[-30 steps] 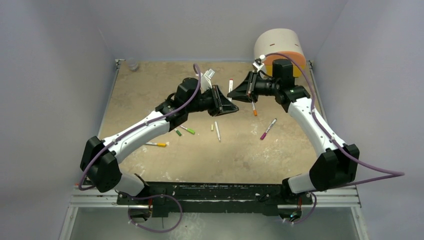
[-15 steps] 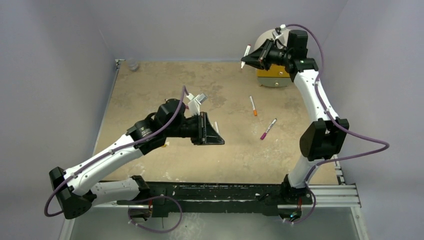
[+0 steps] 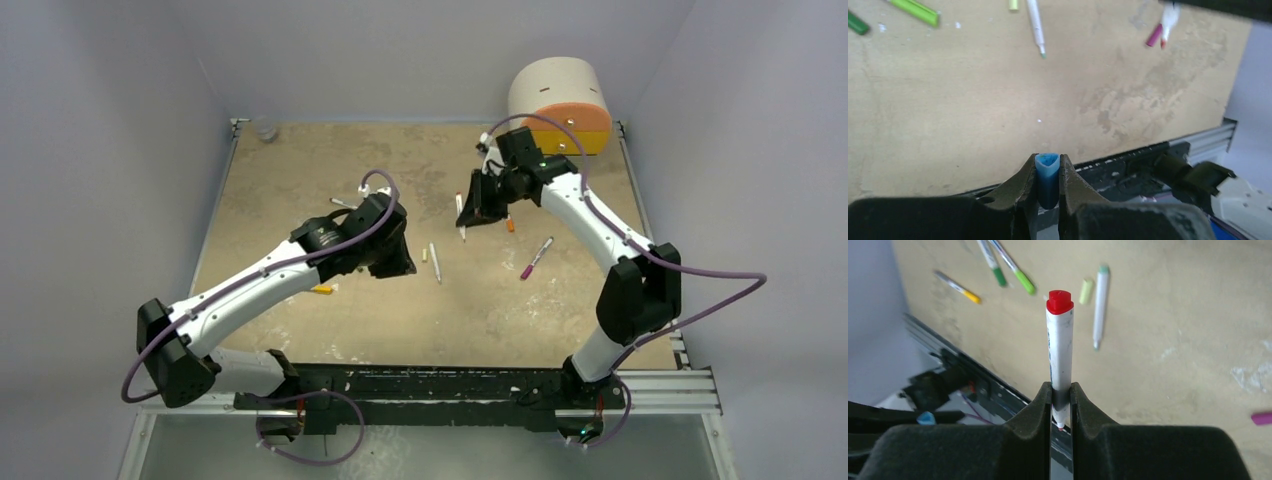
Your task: Open the pen caps
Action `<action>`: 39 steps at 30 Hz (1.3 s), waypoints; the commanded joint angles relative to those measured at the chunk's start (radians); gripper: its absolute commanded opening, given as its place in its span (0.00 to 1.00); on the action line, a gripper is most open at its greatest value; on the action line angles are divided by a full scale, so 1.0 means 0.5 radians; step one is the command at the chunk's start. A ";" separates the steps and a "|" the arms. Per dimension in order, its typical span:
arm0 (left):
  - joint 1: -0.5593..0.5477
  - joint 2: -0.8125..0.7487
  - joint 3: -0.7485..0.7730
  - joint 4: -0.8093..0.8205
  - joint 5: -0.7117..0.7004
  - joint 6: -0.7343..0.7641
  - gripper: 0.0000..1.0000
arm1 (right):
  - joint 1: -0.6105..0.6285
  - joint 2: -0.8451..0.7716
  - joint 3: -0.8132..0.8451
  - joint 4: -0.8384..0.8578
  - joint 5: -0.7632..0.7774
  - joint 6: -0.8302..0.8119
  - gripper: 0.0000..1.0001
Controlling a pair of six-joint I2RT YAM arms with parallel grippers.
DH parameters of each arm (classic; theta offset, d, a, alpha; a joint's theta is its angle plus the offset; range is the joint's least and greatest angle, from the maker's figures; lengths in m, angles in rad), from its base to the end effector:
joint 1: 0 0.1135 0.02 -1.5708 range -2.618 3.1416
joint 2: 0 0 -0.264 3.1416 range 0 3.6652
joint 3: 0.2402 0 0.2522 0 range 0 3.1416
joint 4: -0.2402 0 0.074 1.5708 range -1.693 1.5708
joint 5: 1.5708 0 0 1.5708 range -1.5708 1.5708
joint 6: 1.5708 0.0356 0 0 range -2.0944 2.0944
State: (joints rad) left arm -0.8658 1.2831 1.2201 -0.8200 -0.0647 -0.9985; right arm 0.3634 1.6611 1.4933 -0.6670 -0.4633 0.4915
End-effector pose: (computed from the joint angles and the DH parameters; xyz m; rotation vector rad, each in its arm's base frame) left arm 0.1721 -0.1987 0.3265 -0.2020 2.5874 -0.6962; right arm 0.3368 0.1451 0.3162 -0.0668 2.5081 0.9357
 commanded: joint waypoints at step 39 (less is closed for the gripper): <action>0.335 0.027 -0.037 0.023 0.034 0.175 0.00 | 0.481 0.547 -0.206 0.212 0.555 -0.069 0.06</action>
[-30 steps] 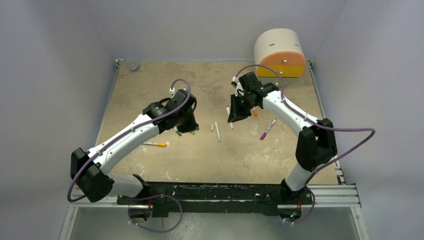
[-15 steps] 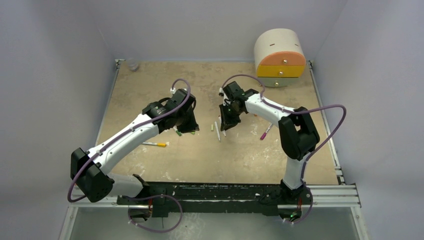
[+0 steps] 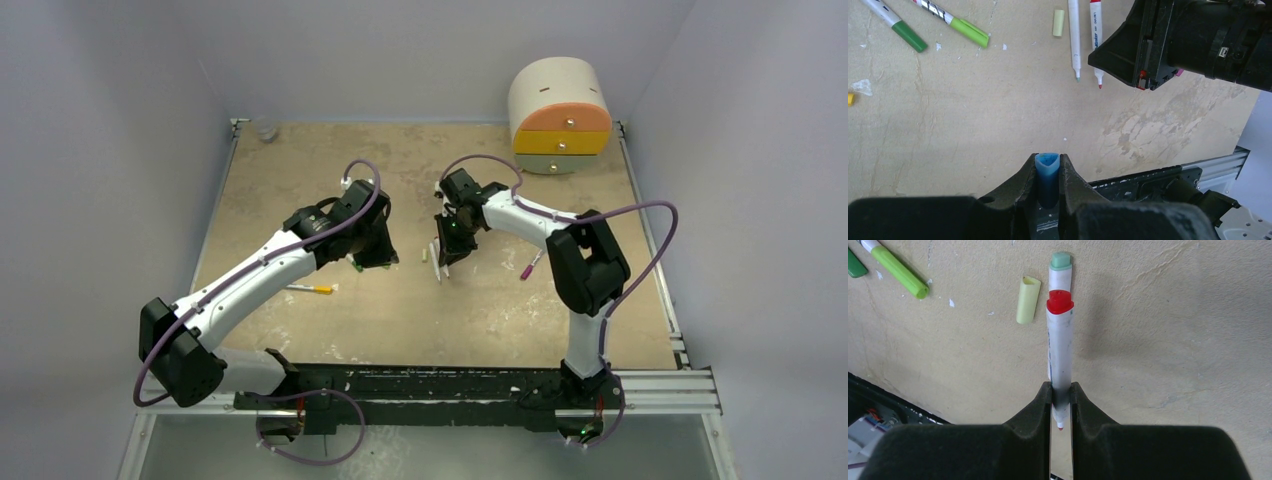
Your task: Open the pen caps
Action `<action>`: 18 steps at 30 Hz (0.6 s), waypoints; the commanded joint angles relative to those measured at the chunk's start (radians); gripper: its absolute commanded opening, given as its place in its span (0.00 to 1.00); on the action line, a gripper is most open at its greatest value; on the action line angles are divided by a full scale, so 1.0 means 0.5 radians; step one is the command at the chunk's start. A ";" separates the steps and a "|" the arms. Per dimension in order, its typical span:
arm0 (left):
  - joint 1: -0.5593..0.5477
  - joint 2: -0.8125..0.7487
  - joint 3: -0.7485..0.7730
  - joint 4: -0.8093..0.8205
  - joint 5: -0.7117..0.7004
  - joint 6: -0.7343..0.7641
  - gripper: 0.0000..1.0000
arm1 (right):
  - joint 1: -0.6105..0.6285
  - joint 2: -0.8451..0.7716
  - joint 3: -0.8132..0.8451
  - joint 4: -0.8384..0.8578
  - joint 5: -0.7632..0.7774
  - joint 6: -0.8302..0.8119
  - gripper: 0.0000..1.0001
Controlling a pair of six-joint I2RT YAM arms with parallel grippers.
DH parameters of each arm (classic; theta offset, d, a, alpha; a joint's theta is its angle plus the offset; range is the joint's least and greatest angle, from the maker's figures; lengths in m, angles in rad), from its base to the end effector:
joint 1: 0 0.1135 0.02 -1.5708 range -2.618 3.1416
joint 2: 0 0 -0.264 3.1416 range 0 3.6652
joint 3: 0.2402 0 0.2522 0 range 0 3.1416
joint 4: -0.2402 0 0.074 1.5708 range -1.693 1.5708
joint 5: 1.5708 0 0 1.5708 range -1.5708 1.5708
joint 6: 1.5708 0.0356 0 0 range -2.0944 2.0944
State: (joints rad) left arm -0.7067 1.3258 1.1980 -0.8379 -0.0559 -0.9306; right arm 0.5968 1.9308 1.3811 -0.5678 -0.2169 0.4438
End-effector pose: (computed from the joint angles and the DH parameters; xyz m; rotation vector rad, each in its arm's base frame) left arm 0.2058 -0.1731 0.3078 -0.3172 2.6159 -0.5503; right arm 0.3273 0.2316 0.1860 -0.2837 2.7829 0.5848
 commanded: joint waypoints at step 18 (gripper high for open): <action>0.020 -0.067 0.006 0.058 0.020 0.025 0.00 | 0.021 0.029 0.004 0.030 0.055 0.035 0.25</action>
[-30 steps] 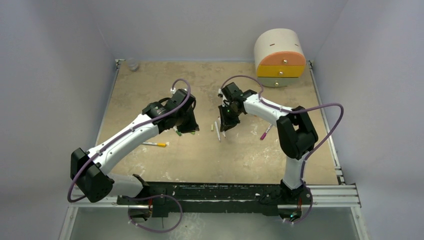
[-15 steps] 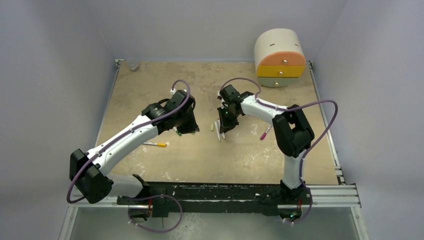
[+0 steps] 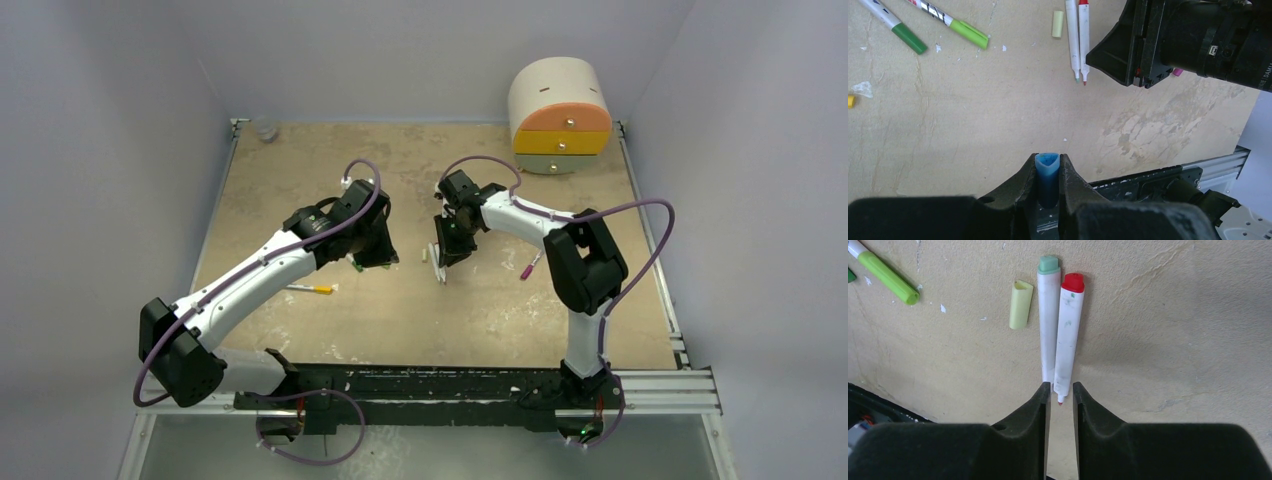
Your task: Open the pen caps
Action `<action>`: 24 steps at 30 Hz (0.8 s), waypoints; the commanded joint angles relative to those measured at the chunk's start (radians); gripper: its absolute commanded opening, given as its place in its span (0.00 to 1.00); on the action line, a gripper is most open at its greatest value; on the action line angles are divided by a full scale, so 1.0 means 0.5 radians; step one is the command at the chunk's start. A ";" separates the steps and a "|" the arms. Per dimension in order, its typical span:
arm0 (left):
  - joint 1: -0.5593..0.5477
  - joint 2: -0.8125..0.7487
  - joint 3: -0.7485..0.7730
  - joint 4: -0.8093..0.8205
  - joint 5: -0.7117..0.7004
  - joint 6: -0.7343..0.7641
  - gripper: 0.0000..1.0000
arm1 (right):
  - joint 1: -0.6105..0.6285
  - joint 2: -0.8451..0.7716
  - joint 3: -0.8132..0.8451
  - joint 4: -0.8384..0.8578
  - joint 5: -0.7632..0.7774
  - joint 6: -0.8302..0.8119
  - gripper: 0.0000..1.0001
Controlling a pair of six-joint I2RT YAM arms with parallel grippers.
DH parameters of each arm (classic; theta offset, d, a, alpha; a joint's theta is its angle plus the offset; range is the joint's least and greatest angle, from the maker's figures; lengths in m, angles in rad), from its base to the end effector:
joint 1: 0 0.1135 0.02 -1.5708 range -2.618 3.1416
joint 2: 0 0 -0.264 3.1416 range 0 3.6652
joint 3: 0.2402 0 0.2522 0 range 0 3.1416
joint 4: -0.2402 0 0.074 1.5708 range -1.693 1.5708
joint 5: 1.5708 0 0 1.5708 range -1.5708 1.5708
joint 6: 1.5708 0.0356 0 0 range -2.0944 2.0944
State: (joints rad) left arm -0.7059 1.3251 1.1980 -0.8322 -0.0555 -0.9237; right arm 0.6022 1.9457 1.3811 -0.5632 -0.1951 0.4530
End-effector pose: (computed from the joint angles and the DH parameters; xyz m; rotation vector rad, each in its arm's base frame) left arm 0.2062 -0.1732 0.3083 -0.3086 2.6105 -0.5536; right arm 0.3277 0.2336 0.1804 -0.2705 2.7910 0.5549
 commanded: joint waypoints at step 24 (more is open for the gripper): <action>0.022 0.595 0.233 0.381 0.054 0.207 0.00 | -0.122 -0.422 0.086 -0.282 0.079 0.040 0.34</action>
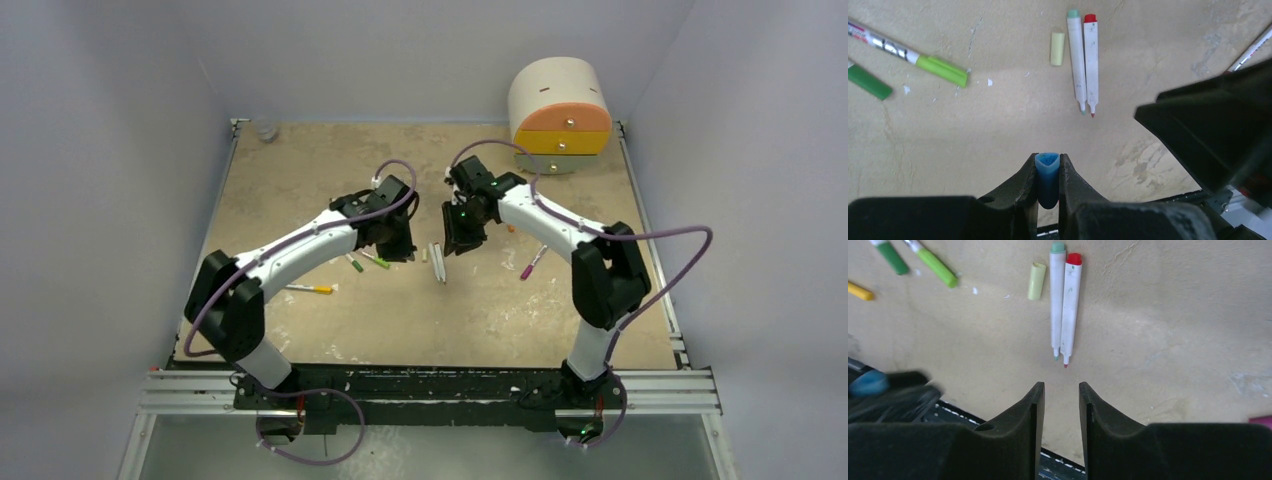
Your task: Open the pen caps
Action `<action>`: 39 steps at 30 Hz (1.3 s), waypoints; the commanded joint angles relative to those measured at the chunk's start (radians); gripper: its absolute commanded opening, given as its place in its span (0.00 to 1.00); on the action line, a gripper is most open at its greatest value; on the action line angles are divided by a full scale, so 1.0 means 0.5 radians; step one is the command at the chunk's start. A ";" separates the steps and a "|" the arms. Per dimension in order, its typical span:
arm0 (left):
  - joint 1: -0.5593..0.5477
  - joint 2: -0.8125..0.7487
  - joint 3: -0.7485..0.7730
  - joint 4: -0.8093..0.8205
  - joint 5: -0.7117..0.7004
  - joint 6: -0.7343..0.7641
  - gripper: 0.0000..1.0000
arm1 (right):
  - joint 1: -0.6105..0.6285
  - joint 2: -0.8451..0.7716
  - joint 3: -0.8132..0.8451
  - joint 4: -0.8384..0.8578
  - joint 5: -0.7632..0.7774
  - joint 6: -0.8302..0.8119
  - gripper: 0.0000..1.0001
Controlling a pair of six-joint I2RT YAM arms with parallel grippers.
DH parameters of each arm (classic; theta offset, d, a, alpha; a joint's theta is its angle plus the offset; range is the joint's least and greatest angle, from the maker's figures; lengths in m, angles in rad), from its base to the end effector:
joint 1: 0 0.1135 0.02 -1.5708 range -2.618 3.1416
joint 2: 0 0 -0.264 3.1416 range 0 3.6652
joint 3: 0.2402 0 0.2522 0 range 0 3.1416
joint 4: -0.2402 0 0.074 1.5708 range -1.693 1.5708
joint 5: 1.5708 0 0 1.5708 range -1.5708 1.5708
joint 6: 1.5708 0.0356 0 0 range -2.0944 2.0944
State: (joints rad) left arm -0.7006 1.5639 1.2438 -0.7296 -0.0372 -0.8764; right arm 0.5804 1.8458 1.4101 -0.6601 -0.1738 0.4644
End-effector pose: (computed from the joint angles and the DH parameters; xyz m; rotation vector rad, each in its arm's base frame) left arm 0.2486 -0.2079 0.2623 -0.2512 2.6972 -0.4767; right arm 0.3219 0.2184 0.2216 -0.2185 2.7567 0.5427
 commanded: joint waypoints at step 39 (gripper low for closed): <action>0.014 0.668 0.301 0.194 -0.097 0.386 0.15 | -0.369 -0.599 -0.354 -0.053 -0.070 -0.048 0.35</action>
State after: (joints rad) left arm -0.7006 1.8908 1.3613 -0.6395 -0.0681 -0.7105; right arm 0.3981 1.5787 1.2392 -0.6968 -0.1818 0.4557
